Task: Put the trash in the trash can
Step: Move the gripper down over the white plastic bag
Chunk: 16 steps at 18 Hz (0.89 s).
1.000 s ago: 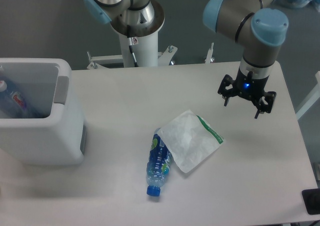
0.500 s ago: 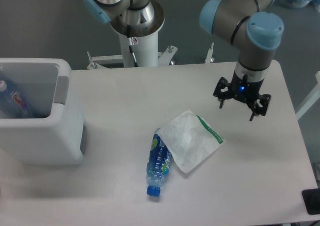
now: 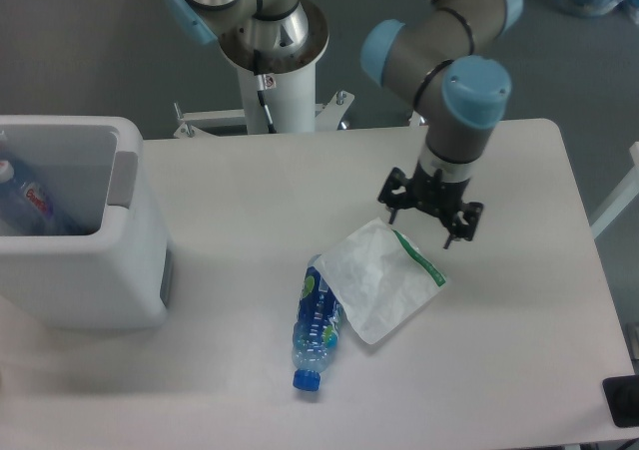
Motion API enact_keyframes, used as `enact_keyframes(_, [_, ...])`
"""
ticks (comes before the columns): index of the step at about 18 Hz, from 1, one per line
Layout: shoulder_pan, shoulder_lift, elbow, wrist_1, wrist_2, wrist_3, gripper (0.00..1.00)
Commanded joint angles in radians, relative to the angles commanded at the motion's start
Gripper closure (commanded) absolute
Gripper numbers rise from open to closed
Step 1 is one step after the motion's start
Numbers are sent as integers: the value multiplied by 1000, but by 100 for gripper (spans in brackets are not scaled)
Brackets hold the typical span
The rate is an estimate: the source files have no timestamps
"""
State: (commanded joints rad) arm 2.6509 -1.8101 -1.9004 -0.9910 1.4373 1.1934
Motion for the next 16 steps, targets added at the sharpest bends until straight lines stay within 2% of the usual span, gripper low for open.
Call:
enact_keyframes(1, [-9,8,-20,6,12,2,0])
enact_keyframes(5, [-57,11,-81,95,132,-2,0])
enact_keyframes(7, [-60,6,-81,101,132,-5,0])
enact_keyframes(10, [-62,-6,-95,153,135,-9,0])
enact_keyframes(13, [-63,-12,-129,230,140,-9,0])
enact_keyframes(16, [-63,-20,-138,253,144,-11,0])
